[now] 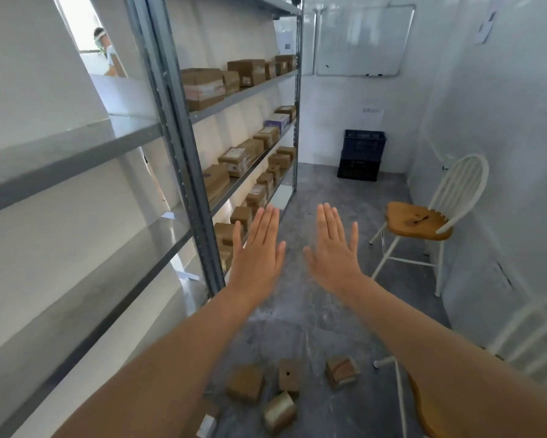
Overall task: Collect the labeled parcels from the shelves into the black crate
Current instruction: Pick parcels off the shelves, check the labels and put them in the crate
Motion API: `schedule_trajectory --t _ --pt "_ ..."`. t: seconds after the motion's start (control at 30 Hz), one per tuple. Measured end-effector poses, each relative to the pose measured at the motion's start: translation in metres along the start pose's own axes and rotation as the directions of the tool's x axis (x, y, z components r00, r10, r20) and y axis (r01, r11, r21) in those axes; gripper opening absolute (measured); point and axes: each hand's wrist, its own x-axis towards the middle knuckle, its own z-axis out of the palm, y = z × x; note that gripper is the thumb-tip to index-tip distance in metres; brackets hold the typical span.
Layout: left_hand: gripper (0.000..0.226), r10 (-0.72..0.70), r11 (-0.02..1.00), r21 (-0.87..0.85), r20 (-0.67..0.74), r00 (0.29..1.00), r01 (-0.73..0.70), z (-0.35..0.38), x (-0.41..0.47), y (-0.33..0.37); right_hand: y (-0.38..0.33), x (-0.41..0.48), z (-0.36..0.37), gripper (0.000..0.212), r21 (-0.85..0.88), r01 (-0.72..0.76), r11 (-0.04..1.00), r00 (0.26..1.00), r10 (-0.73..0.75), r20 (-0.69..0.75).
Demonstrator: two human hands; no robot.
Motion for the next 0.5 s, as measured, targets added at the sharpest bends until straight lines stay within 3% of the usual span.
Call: schedule_trajectory --t 0.5 --pt "0.060 -0.160 0.977 -0.114 0.179 0.971 0.182 0.100 0.064 -0.140 -0.047 0.110 0.114 0.083 -0.041 -0.047 0.998 0.977 0.055 0.204"
